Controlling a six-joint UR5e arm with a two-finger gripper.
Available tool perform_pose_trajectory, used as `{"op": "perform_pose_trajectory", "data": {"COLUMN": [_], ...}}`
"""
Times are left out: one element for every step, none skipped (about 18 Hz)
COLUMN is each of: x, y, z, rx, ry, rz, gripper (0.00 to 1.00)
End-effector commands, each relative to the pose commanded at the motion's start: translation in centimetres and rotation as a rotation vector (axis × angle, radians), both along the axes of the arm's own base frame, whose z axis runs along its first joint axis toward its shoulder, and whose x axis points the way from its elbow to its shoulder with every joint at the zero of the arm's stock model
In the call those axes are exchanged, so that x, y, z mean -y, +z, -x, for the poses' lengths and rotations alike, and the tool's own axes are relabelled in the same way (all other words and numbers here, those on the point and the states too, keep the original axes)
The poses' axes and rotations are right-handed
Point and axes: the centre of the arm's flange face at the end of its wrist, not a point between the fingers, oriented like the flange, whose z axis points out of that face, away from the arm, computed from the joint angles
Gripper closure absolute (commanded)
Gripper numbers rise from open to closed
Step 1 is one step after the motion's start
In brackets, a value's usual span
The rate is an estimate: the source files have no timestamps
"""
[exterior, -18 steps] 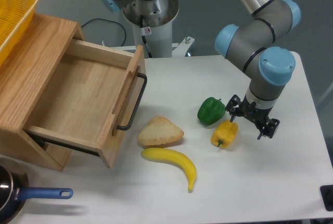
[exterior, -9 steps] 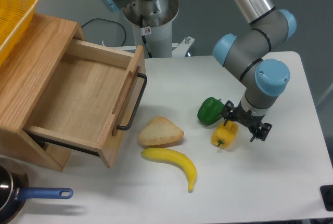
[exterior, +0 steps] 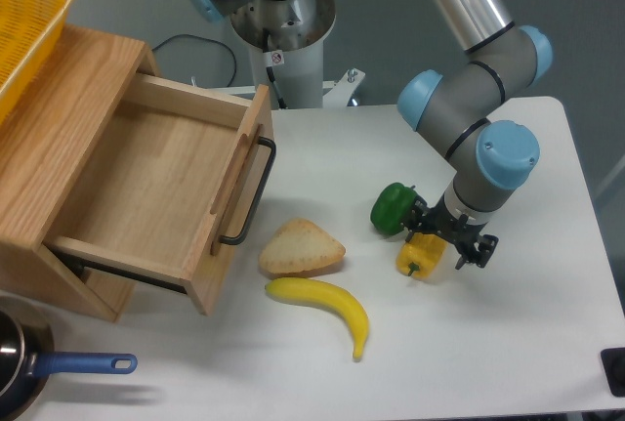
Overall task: Pick up the yellow pepper
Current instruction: 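Close the gripper around the yellow pepper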
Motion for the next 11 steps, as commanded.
{"op": "perform_pose_trajectory", "data": {"x": [-0.39,-0.53,-0.54,-0.53,-0.61,-0.6,-0.57,-0.55,-0.55,-0.55,-0.55], "y": [-0.1,-0.18,-0.4,-0.43,-0.43,-0.45,-0.59,-0.61,-0.61,-0.61,-0.7], "z": [-0.29,-0.48,-0.7,-0.73,-0.79,-0.81,-0.84,-0.85,-0.85,-0.85,-0.84], "rx": [0.001,0.004,0.01,0.013,0.013,0.015,0.02,0.02,0.02,0.02,0.021], "ry": [-0.008,-0.011,-0.012,-0.012,-0.014,-0.014,-0.014,-0.017,-0.02,-0.022,-0.022], "rz": [0.002,0.003,0.006,0.008,0.008,0.008,0.012,0.014,0.013,0.013,0.014], "gripper": [0.0,0.01,0.02,0.04,0.07,0.11,0.16,0.23,0.28,0.33,0.38]}}
